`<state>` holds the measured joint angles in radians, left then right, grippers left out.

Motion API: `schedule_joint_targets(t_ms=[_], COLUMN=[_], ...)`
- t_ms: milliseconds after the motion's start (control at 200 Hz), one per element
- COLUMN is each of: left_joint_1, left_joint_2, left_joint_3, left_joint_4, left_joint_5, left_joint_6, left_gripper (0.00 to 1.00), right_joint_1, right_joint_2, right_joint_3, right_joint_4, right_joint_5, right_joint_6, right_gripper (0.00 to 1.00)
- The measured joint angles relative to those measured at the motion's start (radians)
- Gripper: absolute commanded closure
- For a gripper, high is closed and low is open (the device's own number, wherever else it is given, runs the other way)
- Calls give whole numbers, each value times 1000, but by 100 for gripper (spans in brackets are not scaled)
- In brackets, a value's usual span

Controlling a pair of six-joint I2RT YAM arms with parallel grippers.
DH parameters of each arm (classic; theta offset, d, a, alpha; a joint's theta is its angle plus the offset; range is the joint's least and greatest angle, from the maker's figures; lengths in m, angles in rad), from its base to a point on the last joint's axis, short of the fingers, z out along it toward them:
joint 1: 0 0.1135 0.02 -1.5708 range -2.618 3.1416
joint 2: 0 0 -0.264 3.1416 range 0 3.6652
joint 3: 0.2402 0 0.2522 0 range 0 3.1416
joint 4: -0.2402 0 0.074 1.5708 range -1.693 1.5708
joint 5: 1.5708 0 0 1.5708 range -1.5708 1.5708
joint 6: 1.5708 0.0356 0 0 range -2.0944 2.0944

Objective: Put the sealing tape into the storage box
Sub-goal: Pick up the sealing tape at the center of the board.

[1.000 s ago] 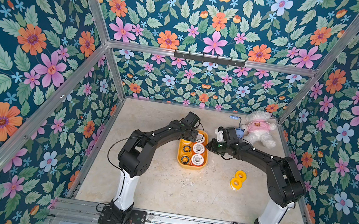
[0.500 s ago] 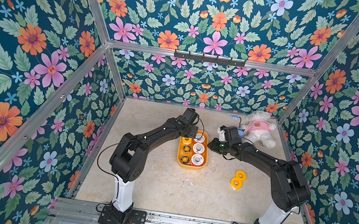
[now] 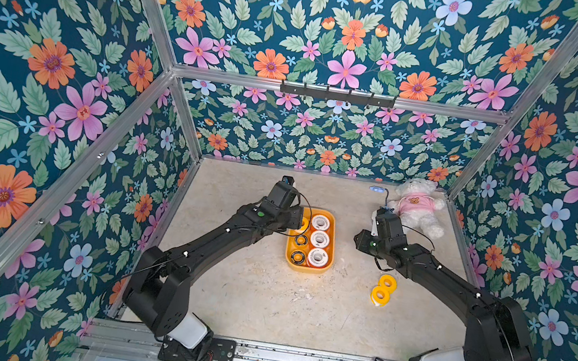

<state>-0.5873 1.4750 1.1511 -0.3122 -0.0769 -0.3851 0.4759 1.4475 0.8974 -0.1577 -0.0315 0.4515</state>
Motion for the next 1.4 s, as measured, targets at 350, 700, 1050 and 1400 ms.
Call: schedule_joint_targets(t_ms=[350,700,1050,1400], left_joint_1=[1,1,1,1], left_joint_2=[-179,-211,-208,-197], left_joint_3=[-188,-245,-249,-254], left_joint_4=[31,39,50,51], left_joint_5=[-77,-92,-87,-83], left_joint_6=[-98,-135,-138,-139], left_gripper=[30,30,30,30], right_joint_1=[-19,-43,-47,-58], right_joint_2=[-196,-259,-225,-172], right_joint_3=[-173,-262,-296,-319], right_joint_4=[-125,-190,-188,-165], right_joint_5=[195,276,272,265], right_joint_6=[76,175,205,209], right_gripper=[57,24,13,14])
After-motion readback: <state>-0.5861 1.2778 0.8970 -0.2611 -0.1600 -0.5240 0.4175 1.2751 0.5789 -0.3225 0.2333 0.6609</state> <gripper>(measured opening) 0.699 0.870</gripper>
